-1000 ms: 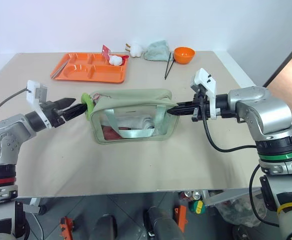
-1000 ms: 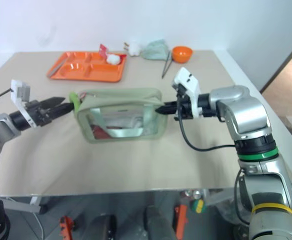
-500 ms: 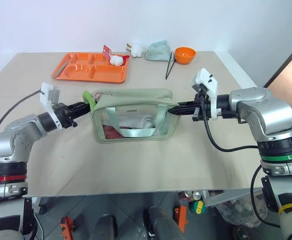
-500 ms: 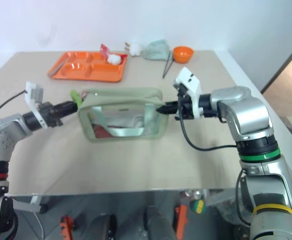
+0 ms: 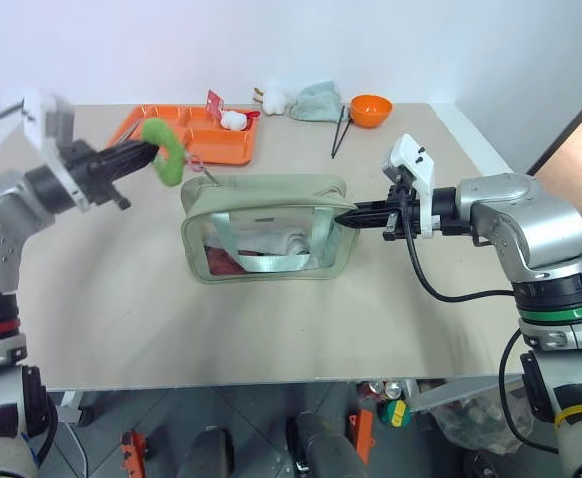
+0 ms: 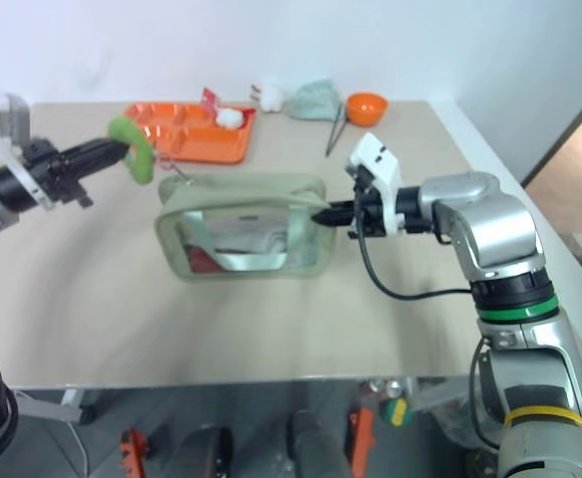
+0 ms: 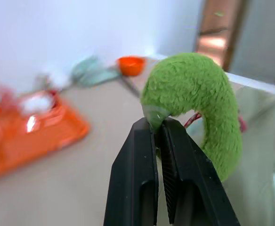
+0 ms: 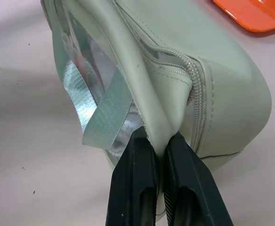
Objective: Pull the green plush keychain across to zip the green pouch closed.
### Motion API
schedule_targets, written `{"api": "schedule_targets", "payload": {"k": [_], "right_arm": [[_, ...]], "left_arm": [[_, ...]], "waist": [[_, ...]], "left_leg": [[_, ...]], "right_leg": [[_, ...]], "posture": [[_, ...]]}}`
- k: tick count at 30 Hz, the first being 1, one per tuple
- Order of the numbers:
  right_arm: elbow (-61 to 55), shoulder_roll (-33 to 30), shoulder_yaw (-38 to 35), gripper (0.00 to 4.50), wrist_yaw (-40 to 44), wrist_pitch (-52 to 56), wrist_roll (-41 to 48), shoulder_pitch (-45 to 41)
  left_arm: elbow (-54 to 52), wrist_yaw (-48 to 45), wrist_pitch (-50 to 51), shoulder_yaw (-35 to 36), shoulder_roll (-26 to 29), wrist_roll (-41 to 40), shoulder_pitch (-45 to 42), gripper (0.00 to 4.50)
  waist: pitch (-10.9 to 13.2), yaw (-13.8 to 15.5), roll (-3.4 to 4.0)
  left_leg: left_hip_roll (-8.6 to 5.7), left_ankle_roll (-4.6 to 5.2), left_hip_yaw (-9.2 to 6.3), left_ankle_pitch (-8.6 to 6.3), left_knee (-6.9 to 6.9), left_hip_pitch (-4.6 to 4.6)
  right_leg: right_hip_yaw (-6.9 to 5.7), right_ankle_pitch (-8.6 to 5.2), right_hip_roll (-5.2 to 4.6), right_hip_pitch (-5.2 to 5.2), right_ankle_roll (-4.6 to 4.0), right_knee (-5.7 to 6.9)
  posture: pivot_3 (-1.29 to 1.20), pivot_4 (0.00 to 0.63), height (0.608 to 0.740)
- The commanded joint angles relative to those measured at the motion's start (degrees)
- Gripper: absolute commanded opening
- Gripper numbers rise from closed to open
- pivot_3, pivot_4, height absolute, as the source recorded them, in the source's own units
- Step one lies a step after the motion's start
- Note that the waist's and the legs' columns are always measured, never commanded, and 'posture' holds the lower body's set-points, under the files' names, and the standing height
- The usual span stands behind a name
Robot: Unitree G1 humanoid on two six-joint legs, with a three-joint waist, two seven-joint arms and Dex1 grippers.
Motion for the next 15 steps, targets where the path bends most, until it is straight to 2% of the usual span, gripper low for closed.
{"api": "schedule_targets", "payload": {"k": [1,4,8,11,15], "right_arm": [[-1.28,0.04,-1.18,0.00,-0.66,-0.47,0.34,-0.79],[-2.34,-0.22,-1.69,0.00,-1.34,-0.01,0.57,-0.13],[-4.21,-1.00,-2.46,0.00,-2.43,1.11,1.16,1.07],[-5.52,-1.70,-3.23,0.00,-3.16,2.07,1.65,1.99],[-6.38,-2.31,-3.59,0.00,-3.81,2.66,2.27,2.60]], "left_arm": [[-2.07,-3.59,-4.22,-7.90,-2.47,4.36,-5.99,0.21],[-0.26,-5.88,-7.85,-13.36,-5.23,8.59,-9.30,0.21],[3.15,-7.79,-11.22,-16.86,-6.66,12.59,-10.00,0.21],[4.17,-9.86,-7.93,-15.41,-6.89,10.29,-10.21,1.06],[6.26,-8.74,-8.13,-13.90,-6.02,11.77,-10.83,2.41]], "waist": [[0.00,0.01,0.00],[0.00,-0.09,0.01],[0.01,-0.45,0.01],[0.01,-0.31,0.01],[0.01,-0.17,0.01]], "left_leg": [[0.00,0.00,0.01,0.00,0.00,0.00],[-0.01,0.00,0.00,0.00,0.01,-0.01],[0.09,0.03,0.10,-0.02,-0.07,0.06],[0.14,0.03,-0.02,-0.01,-0.07,0.03],[0.08,0.03,0.02,-0.01,-0.03,0.00]], "right_leg": [[0.01,0.00,0.00,0.00,0.00,0.00],[0.01,0.00,0.01,0.01,0.01,0.00],[0.20,-0.01,0.16,-0.07,-0.02,0.02],[0.09,-0.02,0.23,-0.08,-0.06,0.05],[0.10,-0.02,0.14,-0.07,-0.04,0.04]], "posture": [[0.00,0.150,0.740],[0.00,0.150,0.740],[0.00,0.150,0.740],[0.00,0.150,0.740],[0.00,0.150,0.740]]}}
